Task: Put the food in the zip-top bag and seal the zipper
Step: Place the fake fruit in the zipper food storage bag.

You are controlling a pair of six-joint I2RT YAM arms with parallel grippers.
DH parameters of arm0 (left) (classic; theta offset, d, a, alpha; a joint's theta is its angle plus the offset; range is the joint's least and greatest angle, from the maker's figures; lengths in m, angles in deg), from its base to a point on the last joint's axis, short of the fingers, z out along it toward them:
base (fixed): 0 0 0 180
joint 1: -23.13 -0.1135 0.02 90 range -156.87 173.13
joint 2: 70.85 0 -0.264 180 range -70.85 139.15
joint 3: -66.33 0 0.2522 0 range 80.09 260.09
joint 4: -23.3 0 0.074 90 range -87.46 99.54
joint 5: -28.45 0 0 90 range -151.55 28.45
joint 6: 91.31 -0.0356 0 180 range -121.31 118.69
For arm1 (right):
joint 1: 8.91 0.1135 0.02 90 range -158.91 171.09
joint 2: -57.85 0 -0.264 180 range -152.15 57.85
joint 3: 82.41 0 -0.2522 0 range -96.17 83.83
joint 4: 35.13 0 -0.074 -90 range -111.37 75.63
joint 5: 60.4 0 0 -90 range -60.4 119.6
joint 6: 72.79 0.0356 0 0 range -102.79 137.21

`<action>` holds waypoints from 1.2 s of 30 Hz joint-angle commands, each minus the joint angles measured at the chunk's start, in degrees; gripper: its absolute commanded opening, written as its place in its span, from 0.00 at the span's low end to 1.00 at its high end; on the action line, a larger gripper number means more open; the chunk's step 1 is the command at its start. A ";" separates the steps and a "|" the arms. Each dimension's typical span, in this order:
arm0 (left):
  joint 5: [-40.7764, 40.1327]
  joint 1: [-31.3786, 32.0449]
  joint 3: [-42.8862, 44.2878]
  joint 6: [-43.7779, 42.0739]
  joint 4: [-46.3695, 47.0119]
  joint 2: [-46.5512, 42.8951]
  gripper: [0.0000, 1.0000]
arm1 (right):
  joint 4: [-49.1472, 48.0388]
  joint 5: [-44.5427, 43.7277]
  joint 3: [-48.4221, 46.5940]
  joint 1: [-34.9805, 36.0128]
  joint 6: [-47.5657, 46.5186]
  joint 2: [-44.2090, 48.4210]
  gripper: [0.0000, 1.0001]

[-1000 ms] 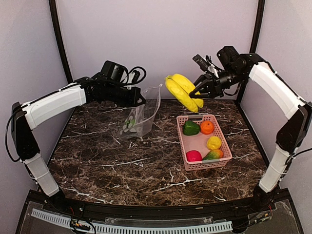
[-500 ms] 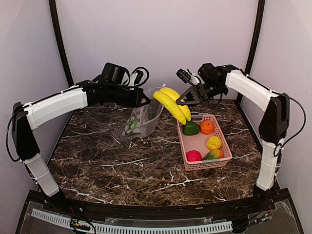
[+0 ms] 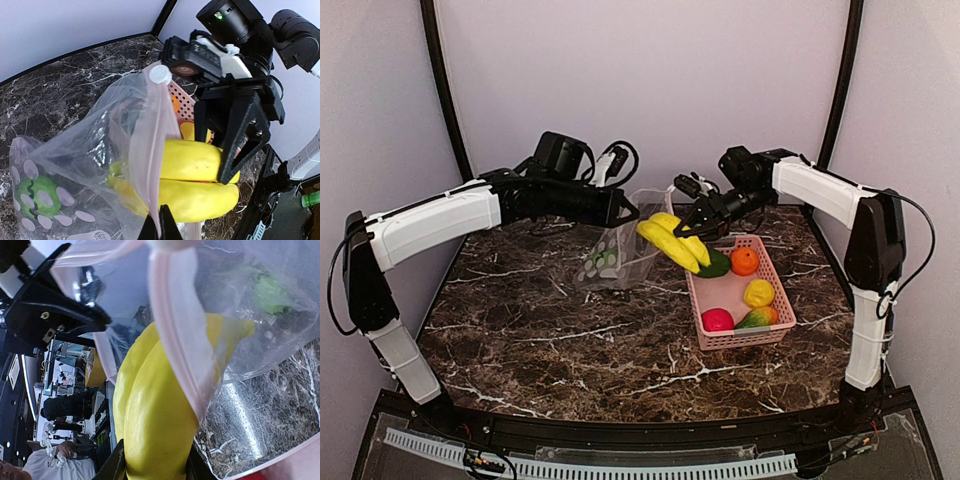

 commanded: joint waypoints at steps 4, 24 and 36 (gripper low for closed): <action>2.71 3.90 0.04 -1.97 0.36 1.38 0.01 | -4.68 -5.60 2.44 0.54 8.85 1.26 0.27; -2.46 2.38 -1.81 6.06 1.56 1.02 0.01 | -7.24 -11.78 6.01 -1.80 6.81 11.81 0.99; -4.04 0.63 -7.02 8.10 7.71 -4.54 0.01 | -11.20 -22.00 10.19 2.28 -2.52 13.56 0.79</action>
